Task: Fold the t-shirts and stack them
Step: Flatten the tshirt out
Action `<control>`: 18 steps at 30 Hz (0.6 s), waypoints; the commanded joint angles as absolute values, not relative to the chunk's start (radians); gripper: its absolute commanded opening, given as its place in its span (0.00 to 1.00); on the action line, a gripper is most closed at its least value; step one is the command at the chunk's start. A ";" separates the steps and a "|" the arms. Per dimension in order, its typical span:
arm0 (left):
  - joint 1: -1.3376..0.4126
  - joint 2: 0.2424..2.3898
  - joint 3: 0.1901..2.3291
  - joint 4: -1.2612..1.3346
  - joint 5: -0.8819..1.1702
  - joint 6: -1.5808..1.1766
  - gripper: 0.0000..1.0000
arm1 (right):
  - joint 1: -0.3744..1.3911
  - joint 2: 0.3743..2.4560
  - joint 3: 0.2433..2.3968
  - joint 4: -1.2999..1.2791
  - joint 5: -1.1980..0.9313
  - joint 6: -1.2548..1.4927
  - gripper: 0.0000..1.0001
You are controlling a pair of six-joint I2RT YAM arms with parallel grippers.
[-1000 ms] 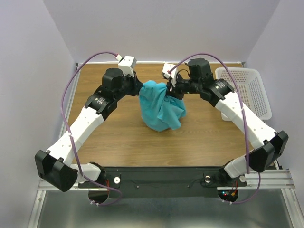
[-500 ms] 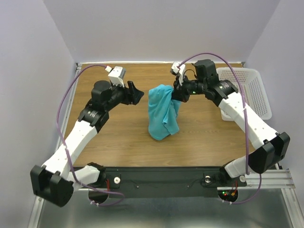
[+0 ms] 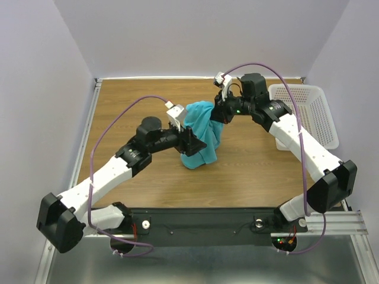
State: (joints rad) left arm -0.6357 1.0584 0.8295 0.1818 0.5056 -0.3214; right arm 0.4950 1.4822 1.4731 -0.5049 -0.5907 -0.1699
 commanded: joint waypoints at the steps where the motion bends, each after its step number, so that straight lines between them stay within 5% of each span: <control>1: -0.701 1.086 0.857 0.207 0.380 -0.269 0.76 | 0.492 1.470 1.479 -0.403 -0.591 -0.121 0.01; 14: -0.776 1.223 0.976 0.075 0.015 -0.170 0.74 | 0.472 1.445 1.439 -0.383 -0.601 -0.104 0.01; 18: -0.785 1.255 0.988 0.071 0.084 -0.158 0.59 | 0.462 1.442 1.439 -0.379 -0.606 -0.094 0.00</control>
State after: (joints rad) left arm -0.7746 1.2350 0.9375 0.0620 0.0772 -0.1921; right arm 0.4759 1.4799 1.4220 -0.4599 -0.5869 -0.1146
